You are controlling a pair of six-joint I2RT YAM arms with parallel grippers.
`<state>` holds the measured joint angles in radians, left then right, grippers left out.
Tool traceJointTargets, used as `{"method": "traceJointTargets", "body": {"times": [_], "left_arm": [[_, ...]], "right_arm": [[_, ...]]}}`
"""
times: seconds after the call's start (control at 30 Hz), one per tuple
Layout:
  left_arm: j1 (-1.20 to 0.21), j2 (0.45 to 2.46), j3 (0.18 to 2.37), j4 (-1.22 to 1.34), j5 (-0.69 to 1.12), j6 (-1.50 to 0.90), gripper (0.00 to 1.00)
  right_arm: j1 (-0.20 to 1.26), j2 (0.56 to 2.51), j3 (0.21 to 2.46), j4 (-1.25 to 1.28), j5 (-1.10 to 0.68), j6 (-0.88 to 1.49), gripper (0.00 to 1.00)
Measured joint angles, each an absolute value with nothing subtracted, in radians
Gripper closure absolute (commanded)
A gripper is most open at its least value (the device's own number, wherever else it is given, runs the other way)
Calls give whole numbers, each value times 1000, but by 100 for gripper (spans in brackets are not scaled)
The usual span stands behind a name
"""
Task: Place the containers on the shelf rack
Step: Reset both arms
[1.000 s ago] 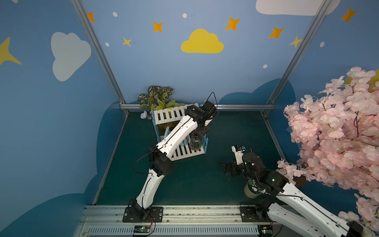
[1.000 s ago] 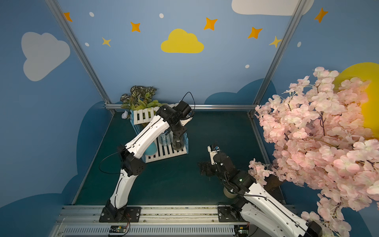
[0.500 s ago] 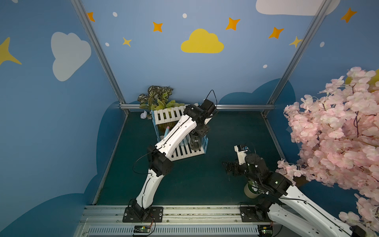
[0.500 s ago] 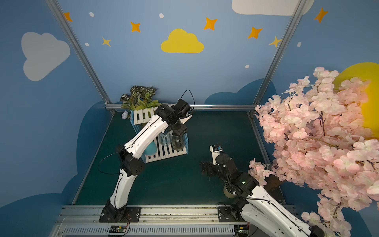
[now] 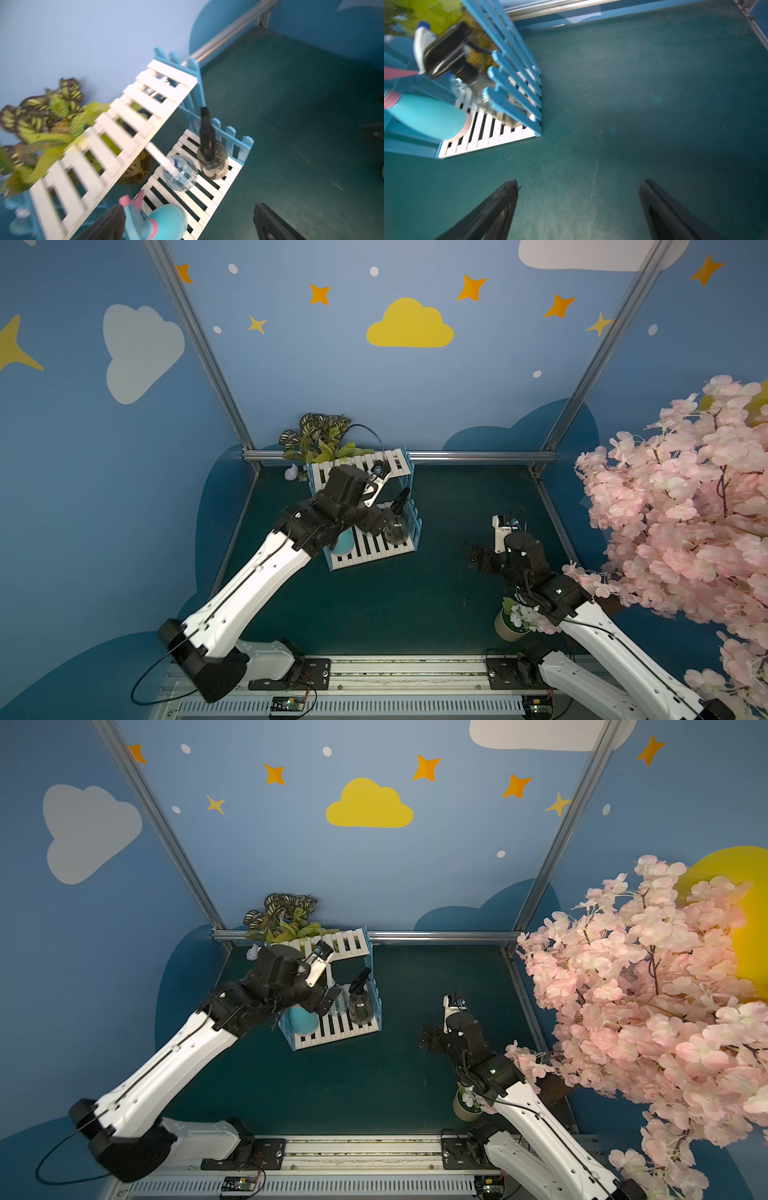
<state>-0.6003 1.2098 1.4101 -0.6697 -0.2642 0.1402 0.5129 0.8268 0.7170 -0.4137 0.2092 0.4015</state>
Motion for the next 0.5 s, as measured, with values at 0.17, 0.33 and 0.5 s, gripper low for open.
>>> {"method": "traceJointTargets", "body": {"times": [0.17,0.33,0.5], "left_arm": [[-433,954,1133,-465,-354,76,0],[-286,812,870,-281,-438,-29,0],[-209,794,668,-119,-518,-104,0]], "right_arm": [[346,848,720,-403,147,390,2],[168,875,720,-347,83,400,3],[38,921,720,-303,49,407,3]]}}
